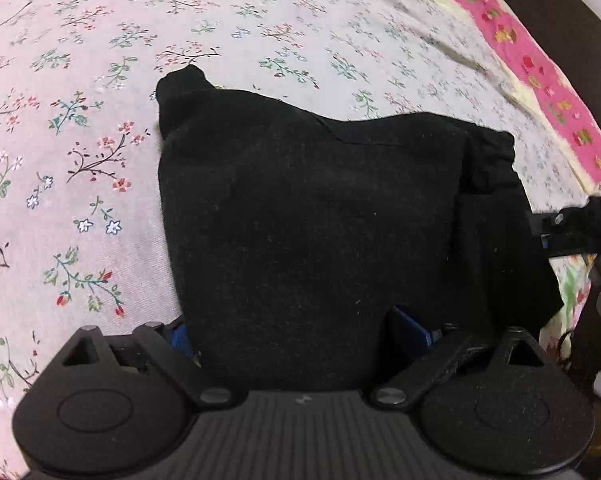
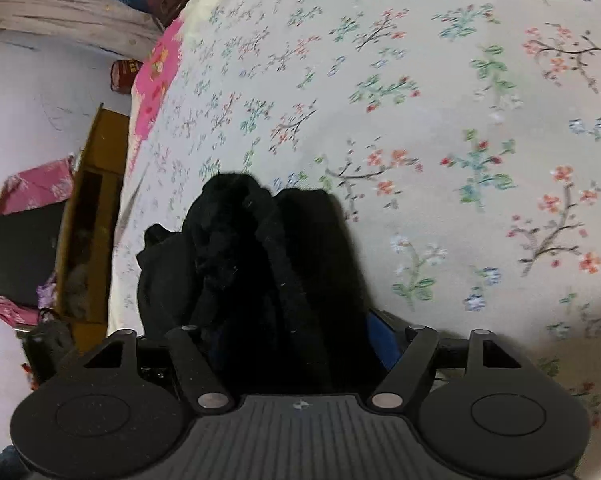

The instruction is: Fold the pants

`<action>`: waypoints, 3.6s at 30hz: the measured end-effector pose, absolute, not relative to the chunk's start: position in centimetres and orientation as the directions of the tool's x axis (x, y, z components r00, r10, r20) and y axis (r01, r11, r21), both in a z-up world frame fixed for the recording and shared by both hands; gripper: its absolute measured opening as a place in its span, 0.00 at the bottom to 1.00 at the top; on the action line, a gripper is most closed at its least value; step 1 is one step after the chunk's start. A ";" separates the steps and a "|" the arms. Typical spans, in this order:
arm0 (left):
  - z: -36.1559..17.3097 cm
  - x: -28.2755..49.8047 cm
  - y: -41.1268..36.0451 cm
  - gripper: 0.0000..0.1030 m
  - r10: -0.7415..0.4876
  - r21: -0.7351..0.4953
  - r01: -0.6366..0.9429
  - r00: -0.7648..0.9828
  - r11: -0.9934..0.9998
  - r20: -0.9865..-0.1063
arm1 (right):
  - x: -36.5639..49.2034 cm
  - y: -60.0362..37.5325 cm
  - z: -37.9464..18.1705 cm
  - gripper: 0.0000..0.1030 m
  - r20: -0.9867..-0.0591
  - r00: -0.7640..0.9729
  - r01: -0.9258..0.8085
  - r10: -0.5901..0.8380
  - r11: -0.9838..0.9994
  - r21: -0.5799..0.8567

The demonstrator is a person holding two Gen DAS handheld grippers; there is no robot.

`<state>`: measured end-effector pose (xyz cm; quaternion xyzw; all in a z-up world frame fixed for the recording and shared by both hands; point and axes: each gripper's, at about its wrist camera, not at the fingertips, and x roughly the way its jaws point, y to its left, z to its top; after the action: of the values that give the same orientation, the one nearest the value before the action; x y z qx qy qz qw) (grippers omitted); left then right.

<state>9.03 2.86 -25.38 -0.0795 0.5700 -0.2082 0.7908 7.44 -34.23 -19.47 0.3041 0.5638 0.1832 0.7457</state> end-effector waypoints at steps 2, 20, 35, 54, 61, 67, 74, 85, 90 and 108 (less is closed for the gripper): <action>-25.4 9.0 2.8 0.99 -0.421 -0.365 0.240 0.255 0.900 -0.870 | 7.3 -35.6 -19.1 0.73 -0.703 0.312 0.103 0.639 0.713 0.694; -26.3 9.6 2.2 1.00 -0.434 -0.374 0.252 0.254 0.892 -0.865 | 9.7 -33.0 -21.9 0.83 -0.721 0.184 0.126 0.668 0.711 0.692; -22.5 9.5 1.9 0.68 -0.431 -0.377 0.219 0.313 0.900 -0.846 | 10.0 -29.1 -17.6 0.24 -0.743 0.190 0.052 0.642 0.749 0.660; -20.9 10.5 3.1 0.54 -0.442 -0.382 0.233 0.331 0.894 -0.834 | 11.2 -26.6 -15.0 0.20 -0.728 0.228 -0.067 0.647 0.756 0.651; -24.6 10.9 2.1 0.77 -0.408 -0.327 0.303 0.260 0.895 -0.875 | 11.6 -27.5 -16.9 0.24 -0.772 0.188 -0.040 0.607 0.791 0.611; -25.9 12.3 0.8 0.85 -0.435 -0.357 0.299 0.253 0.885 -0.864 | 12.4 -27.7 -20.1 0.33 -0.794 0.150 -0.011 0.589 0.804 0.594; -22.6 12.3 3.2 0.54 -0.537 -0.510 0.168 0.299 0.844 -0.789 | 12.0 -28.6 -19.0 0.21 -0.673 0.185 0.112 0.716 0.665 0.738; -17.5 17.0 0.4 0.52 -0.605 -0.507 0.331 0.402 0.796 -0.688 | 16.0 -28.7 -12.4 0.21 -0.643 0.298 -0.055 0.706 0.685 0.727; -20.2 18.9 0.9 0.51 -0.578 -0.472 0.340 0.382 0.813 -0.721 | 19.4 -28.5 -14.7 0.20 -0.707 0.251 -0.080 0.661 0.742 0.665; -17.2 15.5 1.1 0.62 -0.255 -0.198 0.168 0.477 0.966 -0.841 | 15.4 -34.4 -11.5 0.46 -0.848 0.415 -0.092 0.330 0.942 0.322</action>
<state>15.45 1.08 -17.19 -0.0439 0.4964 -0.1231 0.8582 15.39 -34.35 -11.52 0.1131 0.5258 0.1265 0.8335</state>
